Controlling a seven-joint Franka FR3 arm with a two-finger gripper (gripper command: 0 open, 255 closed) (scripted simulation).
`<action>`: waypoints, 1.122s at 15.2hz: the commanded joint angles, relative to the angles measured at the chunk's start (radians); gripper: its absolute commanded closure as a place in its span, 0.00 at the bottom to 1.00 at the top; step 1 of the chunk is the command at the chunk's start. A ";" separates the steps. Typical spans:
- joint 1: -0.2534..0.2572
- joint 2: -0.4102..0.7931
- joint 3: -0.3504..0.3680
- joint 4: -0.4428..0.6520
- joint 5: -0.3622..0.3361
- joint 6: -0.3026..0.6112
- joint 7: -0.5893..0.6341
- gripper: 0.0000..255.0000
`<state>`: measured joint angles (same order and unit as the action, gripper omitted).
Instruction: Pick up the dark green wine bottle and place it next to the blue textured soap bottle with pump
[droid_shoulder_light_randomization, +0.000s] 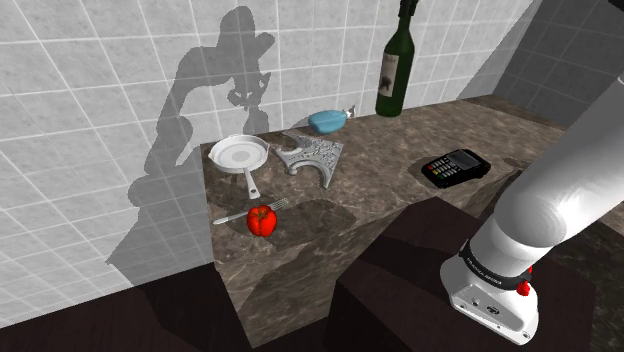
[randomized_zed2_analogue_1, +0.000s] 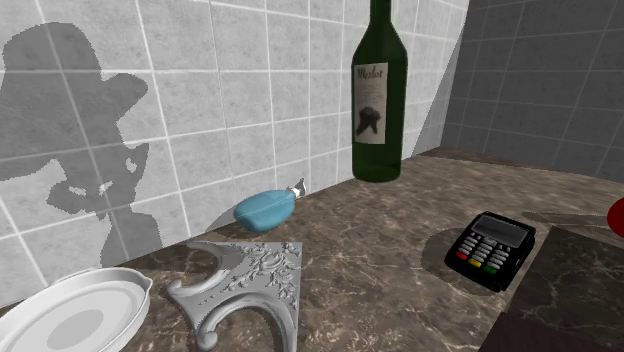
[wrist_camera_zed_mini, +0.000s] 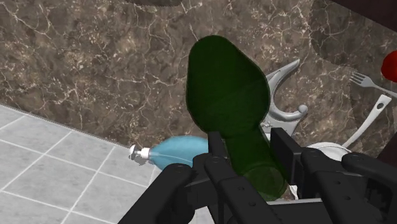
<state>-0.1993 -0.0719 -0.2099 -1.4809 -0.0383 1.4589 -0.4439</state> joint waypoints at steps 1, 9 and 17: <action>-0.017 0.038 -0.022 0.006 0.009 0.034 -0.038 1.00; -0.095 0.236 -0.086 0.099 0.072 0.133 -0.171 1.00; -0.110 0.266 -0.092 0.024 0.083 0.238 -0.196 1.00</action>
<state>-0.3096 0.1949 -0.3024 -1.4436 0.0449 1.6822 -0.6392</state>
